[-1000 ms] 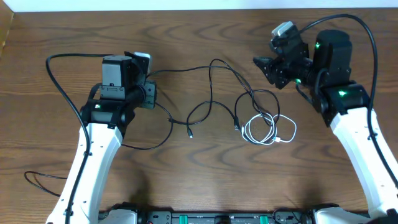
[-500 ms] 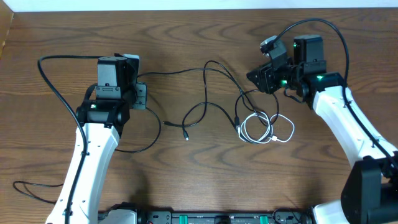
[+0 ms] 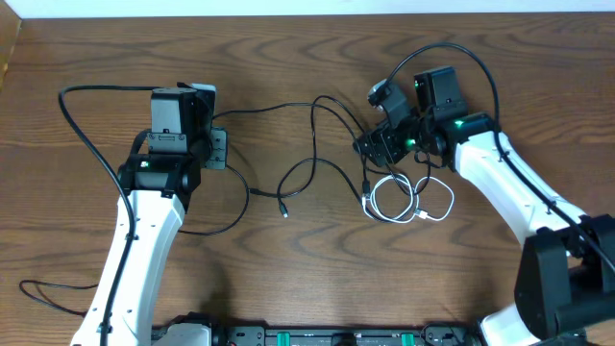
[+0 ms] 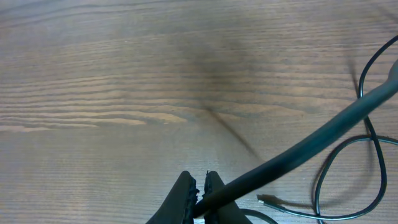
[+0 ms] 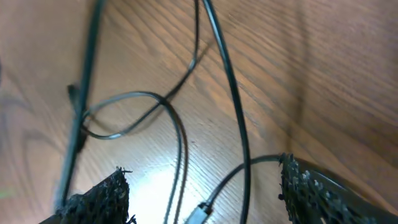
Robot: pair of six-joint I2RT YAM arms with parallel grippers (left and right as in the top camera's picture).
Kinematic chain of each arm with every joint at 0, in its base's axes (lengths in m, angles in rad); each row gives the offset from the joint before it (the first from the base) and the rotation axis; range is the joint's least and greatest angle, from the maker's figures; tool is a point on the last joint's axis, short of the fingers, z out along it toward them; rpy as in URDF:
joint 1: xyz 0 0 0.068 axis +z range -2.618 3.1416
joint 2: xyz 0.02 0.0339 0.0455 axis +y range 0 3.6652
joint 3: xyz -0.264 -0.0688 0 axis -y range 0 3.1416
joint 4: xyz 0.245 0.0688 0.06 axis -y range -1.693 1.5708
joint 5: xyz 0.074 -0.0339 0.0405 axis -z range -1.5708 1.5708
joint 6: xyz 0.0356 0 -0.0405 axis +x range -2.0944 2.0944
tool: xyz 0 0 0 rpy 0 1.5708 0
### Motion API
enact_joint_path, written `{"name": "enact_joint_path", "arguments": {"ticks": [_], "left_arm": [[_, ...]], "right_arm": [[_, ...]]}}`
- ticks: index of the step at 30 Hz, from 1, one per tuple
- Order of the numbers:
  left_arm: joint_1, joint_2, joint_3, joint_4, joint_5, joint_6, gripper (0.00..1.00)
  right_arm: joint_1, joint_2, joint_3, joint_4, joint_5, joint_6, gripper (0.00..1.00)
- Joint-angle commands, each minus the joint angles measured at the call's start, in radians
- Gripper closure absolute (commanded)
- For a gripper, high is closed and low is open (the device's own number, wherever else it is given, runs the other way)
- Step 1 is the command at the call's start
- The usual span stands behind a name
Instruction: Untangle cables
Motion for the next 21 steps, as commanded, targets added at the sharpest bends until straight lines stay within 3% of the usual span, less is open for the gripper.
{"name": "enact_joint_path", "arguments": {"ticks": [1, 5, 6, 8, 9, 10, 12, 21], "left_arm": [[0.006, -0.011, 0.025, -0.003, -0.005, 0.002, 0.93], [0.006, -0.011, 0.025, -0.003, -0.005, 0.002, 0.93], [0.006, -0.011, 0.025, -0.003, -0.005, 0.002, 0.92], [0.006, -0.011, 0.025, -0.003, -0.005, 0.002, 0.92], [0.006, -0.011, 0.025, -0.003, -0.005, 0.002, 0.92], [0.006, -0.011, 0.025, -0.003, -0.005, 0.002, 0.93], [0.006, -0.011, 0.025, -0.003, -0.005, 0.002, 0.93], [0.006, -0.011, 0.025, -0.003, -0.005, 0.002, 0.93]], "right_arm": [[0.006, 0.068, 0.003, -0.003, 0.033, -0.014, 0.24], [0.007, 0.130, 0.003, -0.003, 0.033, -0.014, 0.25], [0.007, 0.146, 0.003, -0.003, 0.033, -0.014, 0.31], [0.006, 0.154, 0.003, -0.002, 0.033, -0.014, 0.48], [0.004, 0.154, 0.003, 0.002, 0.033, -0.011, 0.69], [0.000, 0.149, 0.003, 0.005, 0.033, -0.006, 0.80], [-0.011, 0.141, 0.003, 0.008, 0.034, -0.002, 0.97], [-0.140, 0.020, 0.004, 0.005, 0.063, 0.106, 0.99]]}}
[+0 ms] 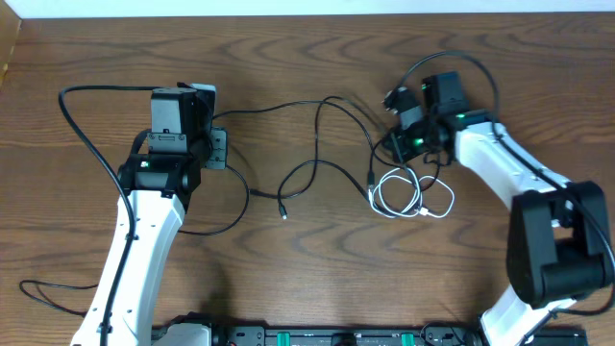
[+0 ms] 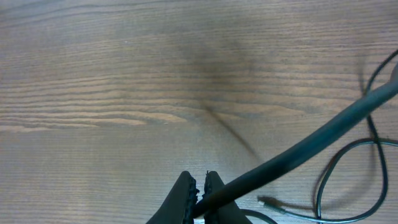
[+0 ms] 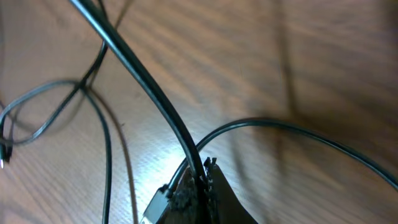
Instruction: Untangle cables
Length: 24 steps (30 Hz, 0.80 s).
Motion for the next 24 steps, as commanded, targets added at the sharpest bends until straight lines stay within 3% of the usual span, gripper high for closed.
{"name": "enact_joint_path", "arguments": {"ticks": [1, 14, 24], "left_arm": [[0.006, -0.011, 0.025, -0.003, -0.005, 0.002, 0.93], [0.006, 0.057, 0.023, -0.003, -0.005, 0.001, 0.92], [0.006, 0.167, 0.023, -0.003, -0.005, -0.018, 0.92]], "right_arm": [[-0.062, -0.139, 0.005, 0.003, -0.021, 0.052, 0.99], [-0.157, -0.727, 0.005, 0.130, -0.092, 0.056, 0.99], [-0.158, -0.859, 0.005, 0.218, -0.010, 0.067, 0.99]]}}
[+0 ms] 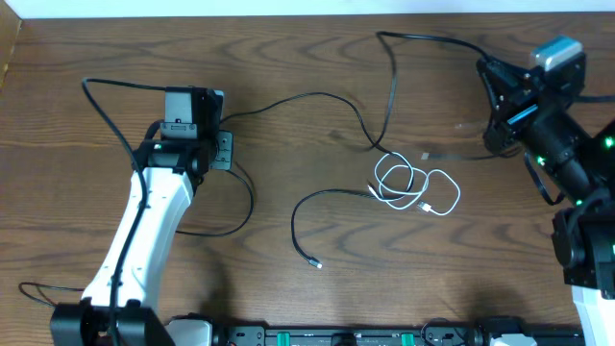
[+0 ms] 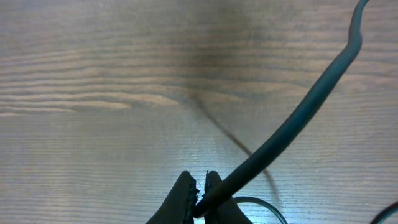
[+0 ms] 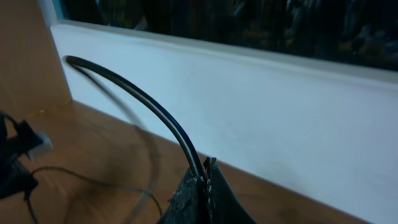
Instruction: Untangle cables
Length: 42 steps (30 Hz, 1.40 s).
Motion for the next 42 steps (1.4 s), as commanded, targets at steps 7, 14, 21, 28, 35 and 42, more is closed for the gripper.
{"name": "enact_joint_path", "arguments": {"ticks": [7, 14, 21, 28, 35, 42], "left_arm": [[0.006, 0.092, 0.023, -0.003, -0.004, -0.037, 0.92], [0.006, 0.092, 0.023, -0.003, -0.004, -0.037, 0.92], [0.006, 0.092, 0.023, -0.003, -0.005, -0.037, 0.92], [0.006, 0.092, 0.023, -0.002, -0.004, -0.037, 0.92], [0.006, 0.092, 0.023, -0.004, -0.004, -0.037, 0.92], [0.006, 0.092, 0.023, -0.003, -0.004, -0.037, 0.92]], "right_arm": [[-0.005, -0.003, 0.005, 0.029, 0.181, 0.010, 0.99], [-0.006, 0.011, 0.005, -0.055, 0.638, -0.095, 0.99], [-0.055, 0.058, 0.005, -0.065, 1.004, -0.249, 0.99], [-0.208, 0.127, 0.005, -0.062, 1.058, -0.327, 0.99], [-0.387, 0.301, 0.005, -0.069, 1.058, -0.266, 0.99], [-0.526, 0.476, 0.005, -0.098, 1.053, -0.095, 0.82]]}}
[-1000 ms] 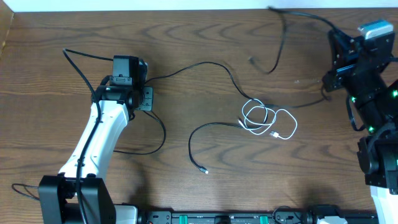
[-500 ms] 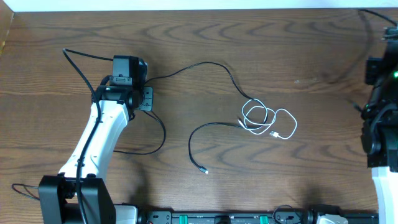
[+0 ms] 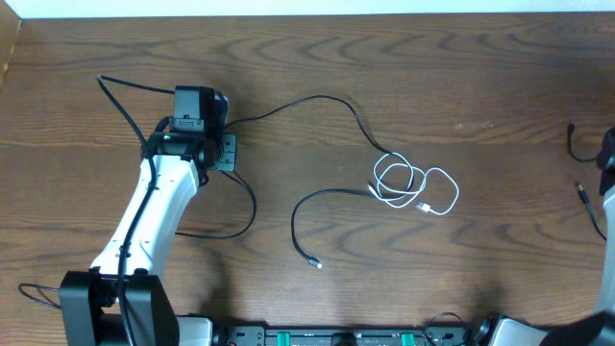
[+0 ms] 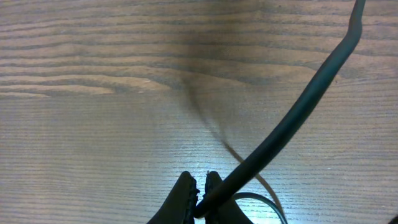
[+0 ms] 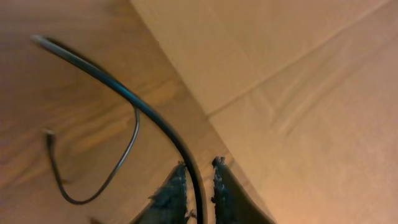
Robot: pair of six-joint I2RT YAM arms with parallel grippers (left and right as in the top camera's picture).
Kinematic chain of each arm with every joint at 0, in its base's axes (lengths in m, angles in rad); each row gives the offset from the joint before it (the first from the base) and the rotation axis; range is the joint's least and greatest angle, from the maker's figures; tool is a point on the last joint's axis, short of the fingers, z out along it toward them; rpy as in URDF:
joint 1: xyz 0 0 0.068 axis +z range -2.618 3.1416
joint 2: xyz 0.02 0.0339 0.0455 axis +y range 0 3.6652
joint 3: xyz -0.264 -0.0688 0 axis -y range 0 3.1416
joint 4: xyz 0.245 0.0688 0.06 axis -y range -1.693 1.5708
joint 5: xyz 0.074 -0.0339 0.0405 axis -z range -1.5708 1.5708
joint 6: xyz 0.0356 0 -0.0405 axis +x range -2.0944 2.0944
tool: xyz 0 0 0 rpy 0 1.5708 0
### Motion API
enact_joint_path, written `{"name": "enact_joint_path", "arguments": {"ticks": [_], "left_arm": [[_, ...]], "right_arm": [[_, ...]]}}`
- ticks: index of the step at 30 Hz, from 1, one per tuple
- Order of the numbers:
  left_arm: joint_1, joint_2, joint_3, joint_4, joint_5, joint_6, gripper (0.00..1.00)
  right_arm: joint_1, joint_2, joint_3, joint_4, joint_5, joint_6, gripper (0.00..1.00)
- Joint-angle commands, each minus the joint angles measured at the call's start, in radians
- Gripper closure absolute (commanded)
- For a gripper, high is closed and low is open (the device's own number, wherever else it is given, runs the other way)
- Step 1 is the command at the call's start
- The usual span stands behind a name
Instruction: Untangle cables
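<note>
My left gripper (image 3: 199, 123) is shut on a black cable (image 4: 292, 118) that rises from between its fingertips (image 4: 186, 186). In the overhead view this black cable (image 3: 322, 97) arcs right to a white coiled cable (image 3: 415, 188). Another black strand (image 3: 303, 207) leaves the coil and ends in a plug at the front. My right gripper (image 5: 198, 177) is at the table's right edge, its arm barely showing overhead (image 3: 608, 163). Its fingers (image 5: 176, 182) stand a little apart, with a second black cable (image 5: 140, 109) lying loosely between them.
The right wrist view shows the table's edge (image 5: 186, 93) with beige floor beyond it. Short black cable pieces (image 3: 583, 197) lie at the overhead view's right border. A thin arm cable (image 3: 125, 86) loops behind the left arm.
My right arm went from the back right corner to the table's right edge, almost out of the overhead view, taking its black cable along. Its fingers, then pressed together, now stand apart. The left arm barely shifted.
First my right gripper was open over the tangle beside the white coil while the left held its black cable. Then the right was shut on a black cable there. Later it held that cable at the back right corner, and now at the right edge, away from the coil.
</note>
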Motion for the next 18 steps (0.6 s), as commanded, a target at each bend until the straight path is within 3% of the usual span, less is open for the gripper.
{"name": "enact_joint_path", "arguments": {"ticks": [1, 4, 7, 11, 18], "left_arm": [[0.006, 0.000, 0.023, -0.003, -0.005, -0.012, 0.92], [0.006, 0.000, 0.023, -0.003, -0.005, -0.012, 0.92], [0.006, 0.000, 0.023, -0.003, -0.005, -0.012, 0.92], [0.006, 0.000, 0.023, -0.004, -0.004, -0.012, 0.93], [0.006, 0.000, 0.023, -0.003, -0.004, -0.012, 0.92]], "right_arm": [[-0.063, 0.065, 0.005, -0.017, -0.011, 0.154, 0.78], [-0.107, 0.106, 0.005, -0.044, -0.123, 0.214, 0.63], [-0.147, 0.117, 0.005, -0.070, -0.291, 0.230, 0.29], [-0.163, 0.116, 0.005, -0.088, -0.473, 0.230, 0.22], [-0.163, 0.116, 0.005, -0.166, -0.914, 0.230, 0.21]]}}
